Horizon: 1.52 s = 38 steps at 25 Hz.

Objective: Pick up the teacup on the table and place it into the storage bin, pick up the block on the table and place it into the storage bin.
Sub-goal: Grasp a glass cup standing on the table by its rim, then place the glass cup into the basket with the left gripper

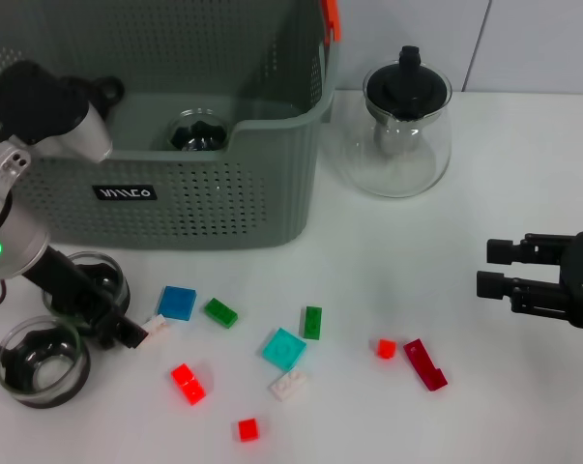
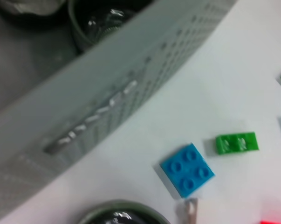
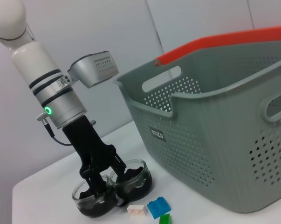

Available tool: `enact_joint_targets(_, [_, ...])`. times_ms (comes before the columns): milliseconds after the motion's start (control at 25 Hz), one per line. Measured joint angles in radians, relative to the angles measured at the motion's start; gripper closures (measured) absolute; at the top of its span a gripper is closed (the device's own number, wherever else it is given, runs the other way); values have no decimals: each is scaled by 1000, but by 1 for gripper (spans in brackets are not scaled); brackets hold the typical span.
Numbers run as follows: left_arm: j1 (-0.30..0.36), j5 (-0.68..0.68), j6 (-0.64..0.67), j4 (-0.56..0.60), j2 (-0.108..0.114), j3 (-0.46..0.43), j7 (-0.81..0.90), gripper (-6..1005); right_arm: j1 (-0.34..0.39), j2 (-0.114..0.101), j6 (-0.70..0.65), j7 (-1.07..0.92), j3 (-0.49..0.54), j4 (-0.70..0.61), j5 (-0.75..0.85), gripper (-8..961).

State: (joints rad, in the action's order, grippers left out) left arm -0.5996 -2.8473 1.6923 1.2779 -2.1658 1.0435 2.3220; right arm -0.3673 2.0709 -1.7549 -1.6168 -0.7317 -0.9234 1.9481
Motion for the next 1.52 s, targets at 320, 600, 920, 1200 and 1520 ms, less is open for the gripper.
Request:
enact_joint_targets(320, [1, -5, -93, -43, -4, 91, 33, 278, -1, -1, 0, 1, 4, 9, 0, 371])
enact_joint_targets(600, [-6, -5, -127, -56, 0, 102, 88, 403, -2, -2, 2, -4, 5, 12, 0, 371])
enact_joint_targets(920, [-9, -8, -122, -54, 1, 101, 110, 687, -10, -13, 3, -4, 10, 37, 0, 371])
enact_joint_targets(1200, [-5, 18, -27, 31, 1, 33, 66, 926, -14, -24, -2, 0, 30, 55, 0, 371])
enact_joint_targets(1520, [-93, 333, 350, -119, 99, -313, -200, 956, -8, -23, -6, -3, 34, 55, 0, 371])
